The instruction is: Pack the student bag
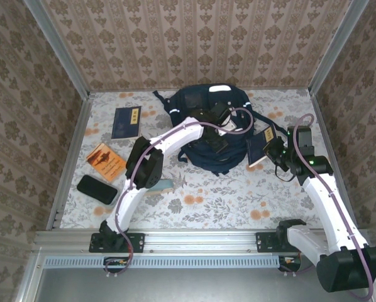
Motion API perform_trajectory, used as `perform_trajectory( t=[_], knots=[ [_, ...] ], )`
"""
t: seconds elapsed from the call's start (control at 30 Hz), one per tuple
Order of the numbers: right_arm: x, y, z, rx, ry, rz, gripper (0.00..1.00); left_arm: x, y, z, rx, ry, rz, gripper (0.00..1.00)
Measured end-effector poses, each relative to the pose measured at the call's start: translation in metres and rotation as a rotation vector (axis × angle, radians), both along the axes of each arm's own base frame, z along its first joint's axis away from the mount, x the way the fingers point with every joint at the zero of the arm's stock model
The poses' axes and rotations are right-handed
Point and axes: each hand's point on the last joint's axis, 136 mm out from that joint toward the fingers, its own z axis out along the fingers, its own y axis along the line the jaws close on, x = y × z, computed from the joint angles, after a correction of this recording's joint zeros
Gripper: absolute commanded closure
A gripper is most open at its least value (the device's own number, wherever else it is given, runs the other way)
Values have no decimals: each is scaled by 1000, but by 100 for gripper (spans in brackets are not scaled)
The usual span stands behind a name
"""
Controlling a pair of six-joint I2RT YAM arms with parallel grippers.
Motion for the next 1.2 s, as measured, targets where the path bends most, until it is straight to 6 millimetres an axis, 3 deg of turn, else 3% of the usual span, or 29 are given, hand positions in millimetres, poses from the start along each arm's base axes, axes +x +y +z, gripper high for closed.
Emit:
perform_trajectory(
  t=[0.13,0.33,0.47,0.53,0.63,0.7,0.9,1.2],
  knots=[
    [-1,0,1,1,-5,1,99,0,0,-4,18,-3,-22,69],
    [-7,4,13,23,-46,20,98,5,-3,10,-7,-60,-12,87],
    [-13,13,25,60,-88,61,98,13,2,51,-75,-173,33,90],
    [-16,20,31,91,-110,89,98,20,6,85,-125,-252,71,91],
    [-12,28,42,146,-161,116,98,27,13,126,-181,-342,117,92],
    [-7,33,45,183,-188,123,98,32,18,142,-204,-381,147,93],
    [-1,40,33,271,-177,104,99,43,26,150,-212,-419,225,94],
    [-26,28,40,238,-208,16,99,62,18,152,-209,-469,300,95]
  ],
)
